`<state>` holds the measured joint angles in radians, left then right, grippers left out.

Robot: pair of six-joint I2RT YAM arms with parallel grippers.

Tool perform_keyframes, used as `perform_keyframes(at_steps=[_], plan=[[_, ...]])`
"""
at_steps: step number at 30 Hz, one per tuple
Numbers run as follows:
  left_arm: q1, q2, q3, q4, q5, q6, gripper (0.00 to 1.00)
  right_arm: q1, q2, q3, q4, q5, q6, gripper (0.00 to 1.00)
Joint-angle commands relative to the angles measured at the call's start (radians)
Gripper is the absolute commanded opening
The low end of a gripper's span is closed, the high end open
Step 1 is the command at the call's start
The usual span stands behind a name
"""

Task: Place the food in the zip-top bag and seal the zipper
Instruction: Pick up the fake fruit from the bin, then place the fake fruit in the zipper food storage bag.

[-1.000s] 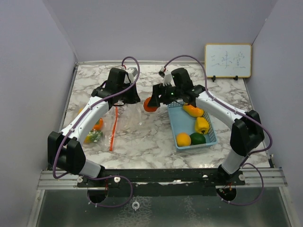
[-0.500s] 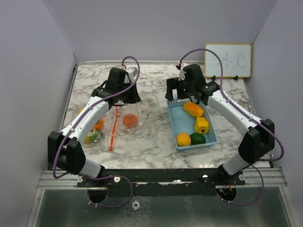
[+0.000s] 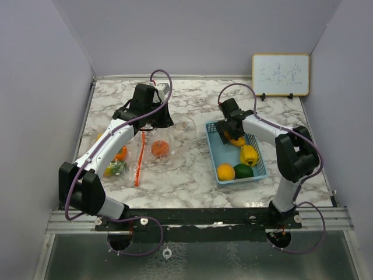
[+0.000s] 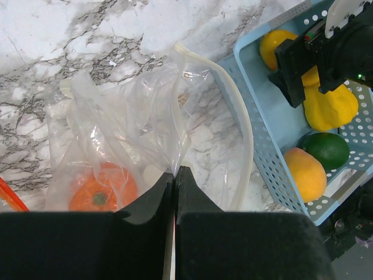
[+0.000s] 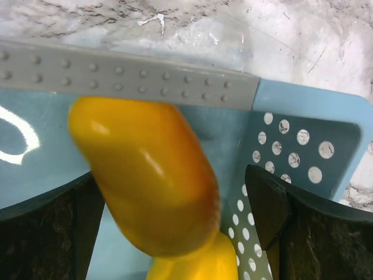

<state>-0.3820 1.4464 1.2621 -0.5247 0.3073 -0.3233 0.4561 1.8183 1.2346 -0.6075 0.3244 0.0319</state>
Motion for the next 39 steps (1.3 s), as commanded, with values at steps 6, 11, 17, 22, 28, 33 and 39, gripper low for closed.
perform_keyframes(at_steps=[6,11,17,22,28,33,39], plan=[[-0.005,-0.012,0.030,-0.014,0.019,0.015,0.00,-0.014,-0.020,-0.007,0.058,-0.046,0.015,0.27],[-0.005,0.005,0.047,-0.014,0.030,0.016,0.00,-0.014,-0.150,0.015,-0.006,-0.206,0.034,0.20],[-0.005,0.010,0.052,-0.004,0.051,0.000,0.00,0.032,-0.324,0.093,0.045,-0.629,0.161,0.23],[-0.006,-0.001,0.054,0.009,0.075,-0.016,0.00,0.100,-0.281,0.094,0.315,-0.857,0.344,0.27],[-0.006,-0.033,0.034,0.042,0.099,-0.044,0.00,0.151,-0.183,0.070,0.530,-0.838,0.524,0.36],[-0.006,-0.058,0.012,0.058,0.107,-0.056,0.00,0.169,-0.152,0.065,0.471,-0.712,0.554,0.58],[-0.006,-0.064,0.005,0.063,0.106,-0.053,0.00,0.172,-0.203,0.064,0.395,-0.629,0.507,0.96]])
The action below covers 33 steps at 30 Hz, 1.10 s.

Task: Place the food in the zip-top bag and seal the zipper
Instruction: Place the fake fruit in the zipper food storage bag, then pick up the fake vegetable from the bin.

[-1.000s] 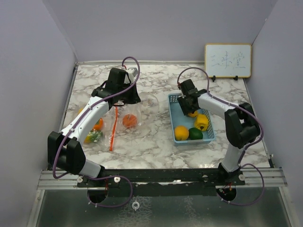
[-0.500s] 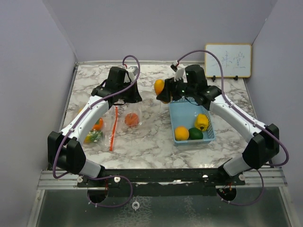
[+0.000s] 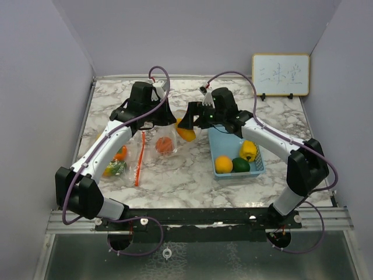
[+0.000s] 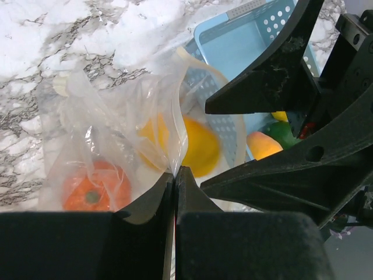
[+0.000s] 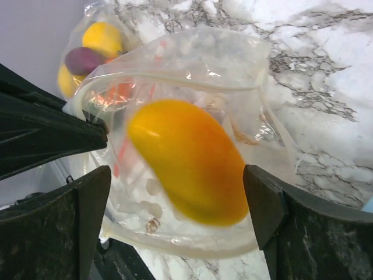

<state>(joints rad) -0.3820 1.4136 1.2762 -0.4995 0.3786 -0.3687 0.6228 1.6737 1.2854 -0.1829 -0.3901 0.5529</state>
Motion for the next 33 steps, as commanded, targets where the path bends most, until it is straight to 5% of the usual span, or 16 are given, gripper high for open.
perform_keyframes(at_steps=[1,6,12,17,33], plan=[[-0.006,-0.029,-0.009,0.040,0.037,-0.007,0.00,0.006,-0.070,0.016,-0.041,0.094,-0.019,1.00],[-0.006,-0.016,-0.011,0.057,0.044,-0.008,0.00,0.006,-0.196,0.008,-0.142,0.251,-0.054,1.00],[-0.006,-0.020,-0.026,0.072,0.044,-0.004,0.00,-0.015,-0.296,-0.025,-0.506,0.578,-0.077,1.00],[-0.006,-0.022,-0.033,0.072,0.046,0.000,0.00,-0.055,-0.293,-0.096,-0.718,0.680,-0.045,1.00],[-0.006,-0.004,-0.005,0.033,0.061,0.031,0.00,-0.167,-0.152,-0.231,-0.609,0.766,-0.063,1.00]])
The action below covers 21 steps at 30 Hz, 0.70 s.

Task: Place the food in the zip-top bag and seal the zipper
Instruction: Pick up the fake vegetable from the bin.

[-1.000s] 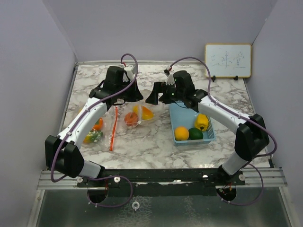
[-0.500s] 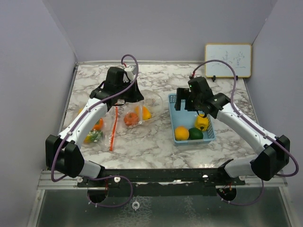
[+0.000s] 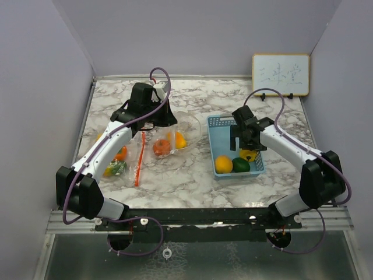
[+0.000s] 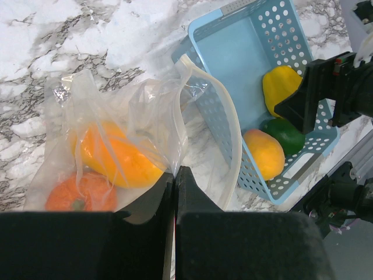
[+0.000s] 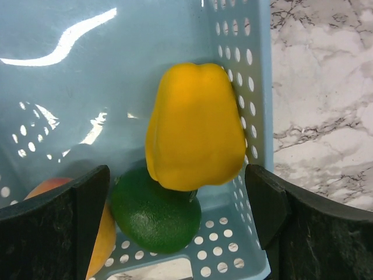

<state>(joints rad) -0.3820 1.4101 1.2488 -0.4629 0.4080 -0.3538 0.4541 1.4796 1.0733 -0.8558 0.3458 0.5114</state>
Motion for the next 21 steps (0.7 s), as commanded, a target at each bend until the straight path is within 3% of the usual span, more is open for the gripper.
perform_keyframes(at_steps=[1,5,10,14,16,19,21], plan=[[-0.006,0.002,0.023,-0.003,0.032,0.017,0.00,0.001,0.055,-0.019,0.076,0.025,-0.027,1.00],[-0.006,0.011,0.028,-0.004,0.029,0.018,0.00,0.001,0.111,-0.007,0.102,-0.024,-0.046,0.95],[-0.006,0.018,0.028,0.003,0.023,0.013,0.00,0.001,0.106,-0.014,0.155,-0.081,-0.085,0.73],[-0.006,0.024,0.027,0.009,0.021,0.004,0.00,0.001,0.095,-0.022,0.188,-0.049,-0.112,0.68],[-0.006,0.027,0.031,0.010,0.023,0.001,0.00,0.001,0.094,-0.025,0.211,-0.029,-0.129,0.60],[-0.006,0.031,0.032,0.015,0.026,0.000,0.00,0.001,0.099,-0.012,0.237,-0.019,-0.138,0.36],[-0.007,0.033,0.031,0.015,0.029,0.000,0.00,0.002,0.082,0.023,0.223,-0.037,-0.140,0.31]])
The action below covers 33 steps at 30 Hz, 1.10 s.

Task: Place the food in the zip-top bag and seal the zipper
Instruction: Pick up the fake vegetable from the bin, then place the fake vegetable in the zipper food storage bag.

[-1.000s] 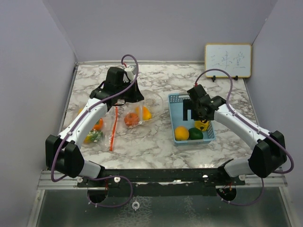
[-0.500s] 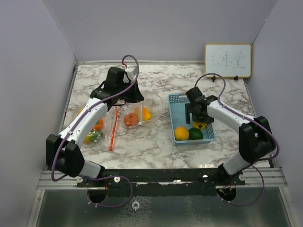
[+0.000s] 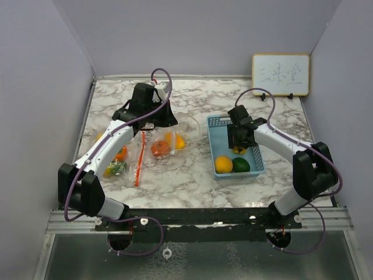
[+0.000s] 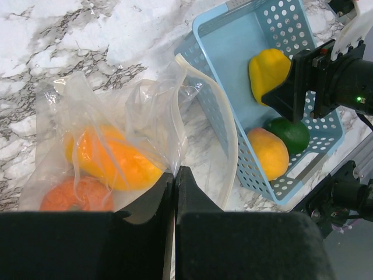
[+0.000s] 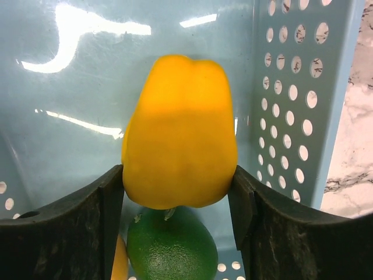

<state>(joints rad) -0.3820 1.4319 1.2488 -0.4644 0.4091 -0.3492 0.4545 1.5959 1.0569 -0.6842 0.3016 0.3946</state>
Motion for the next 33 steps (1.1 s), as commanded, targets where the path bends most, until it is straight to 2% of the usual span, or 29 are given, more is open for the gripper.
perform_keyframes(at_steps=[1,8,12,17,22,25,29,33], plan=[[-0.006,0.009,0.031,0.017,0.029,-0.003,0.00,0.004,-0.053,0.060,0.047,-0.014,-0.032,0.31],[-0.006,-0.002,0.015,0.025,0.031,-0.007,0.00,0.055,-0.228,0.226,0.040,-0.242,-0.038,0.31],[-0.006,-0.008,0.010,0.035,0.037,-0.015,0.00,0.088,-0.209,0.285,0.136,-0.462,0.000,0.31],[-0.006,-0.017,0.009,0.047,0.038,-0.028,0.00,0.140,-0.112,0.288,0.297,-0.591,0.070,0.35],[-0.006,-0.026,0.011,0.066,0.042,-0.048,0.00,0.175,0.008,0.296,0.304,-0.618,0.101,0.47],[-0.007,-0.030,0.007,0.068,0.041,-0.052,0.00,0.182,0.044,0.309,0.293,-0.621,0.101,0.58],[-0.007,-0.031,0.004,0.063,0.040,-0.049,0.00,0.184,0.018,0.316,0.271,-0.564,0.060,0.99],[-0.007,-0.029,0.007,0.062,0.041,-0.043,0.00,0.184,-0.045,0.314,0.207,-0.494,0.024,1.00]])
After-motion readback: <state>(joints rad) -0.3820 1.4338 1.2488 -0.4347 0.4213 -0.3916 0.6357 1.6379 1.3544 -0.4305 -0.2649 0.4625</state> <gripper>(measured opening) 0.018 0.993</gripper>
